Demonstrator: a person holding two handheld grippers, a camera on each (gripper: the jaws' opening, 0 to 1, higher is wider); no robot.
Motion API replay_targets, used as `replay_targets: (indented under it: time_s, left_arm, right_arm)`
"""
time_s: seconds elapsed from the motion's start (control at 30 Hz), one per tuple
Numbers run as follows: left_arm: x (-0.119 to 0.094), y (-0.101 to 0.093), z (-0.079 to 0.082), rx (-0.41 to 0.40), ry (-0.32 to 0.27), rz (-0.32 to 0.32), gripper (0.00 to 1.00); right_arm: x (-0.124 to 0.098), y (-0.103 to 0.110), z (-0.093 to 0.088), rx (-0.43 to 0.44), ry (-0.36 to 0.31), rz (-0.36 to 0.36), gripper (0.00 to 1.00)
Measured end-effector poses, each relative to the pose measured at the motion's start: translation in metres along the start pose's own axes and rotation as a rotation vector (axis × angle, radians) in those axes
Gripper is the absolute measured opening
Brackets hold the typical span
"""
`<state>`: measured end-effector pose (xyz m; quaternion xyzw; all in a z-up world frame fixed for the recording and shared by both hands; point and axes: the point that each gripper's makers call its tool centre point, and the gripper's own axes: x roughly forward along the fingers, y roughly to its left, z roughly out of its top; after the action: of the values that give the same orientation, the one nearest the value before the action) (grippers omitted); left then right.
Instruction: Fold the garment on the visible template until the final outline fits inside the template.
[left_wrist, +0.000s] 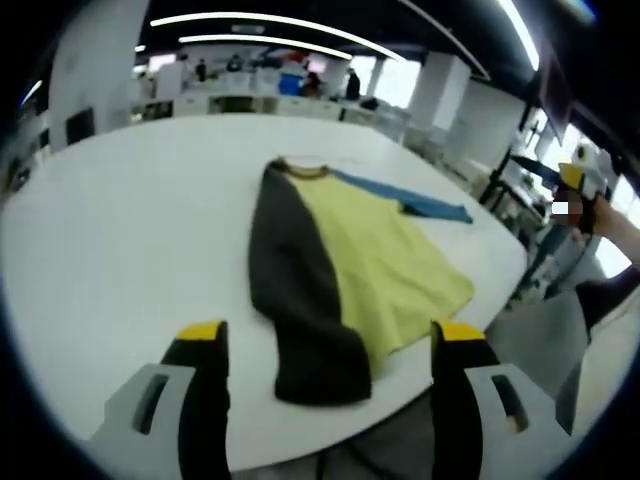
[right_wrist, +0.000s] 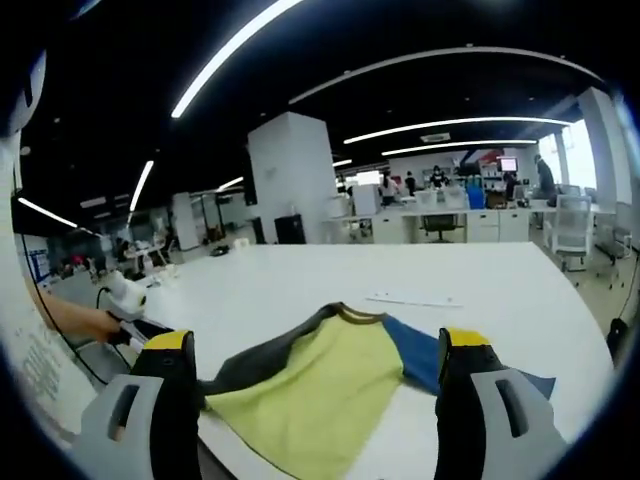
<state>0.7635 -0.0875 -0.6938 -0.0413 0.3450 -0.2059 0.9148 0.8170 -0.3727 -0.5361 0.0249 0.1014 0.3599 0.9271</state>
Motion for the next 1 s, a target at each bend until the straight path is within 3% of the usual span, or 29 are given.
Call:
replay_targets:
  time_s: [0.1, 0.3, 0.4, 0.47, 0.57, 0.8, 1.0]
  left_arm:
    - [0.004, 0.006, -0.020, 0.096, 0.083, 0.004, 0.78]
    - [0.009, -0.005, -0.031, 0.165, 0.130, -0.039, 0.79]
    - [0.016, -0.013, -0.042, 0.286, 0.194, -0.059, 0.78]
    - [0.021, -0.016, -0.043, 0.351, 0.194, -0.056, 0.73]
    - [0.027, -0.020, -0.044, 0.359, 0.188, -0.065, 0.65]
    - [0.039, -0.028, -0.055, 0.409, 0.221, -0.085, 0.61]
    - [0.047, -0.029, -0.065, 0.436, 0.256, -0.096, 0.47]
  right_arm:
    - [0.001, 0.006, -0.005, -0.017, 0.020, 0.014, 1.00]
    - [0.002, 0.010, -0.010, -0.014, 0.034, 0.023, 1.00]
    - [0.002, 0.009, -0.011, 0.009, 0.029, 0.016, 1.00]
    - [0.002, 0.008, -0.011, 0.013, 0.029, 0.013, 1.00]
    - [0.001, 0.006, -0.011, 0.012, 0.028, 0.009, 1.00]
    - [-0.007, -0.005, -0.015, 0.020, 0.031, -0.013, 1.00]
    - [-0.010, -0.010, -0.014, 0.043, 0.019, -0.035, 1.00]
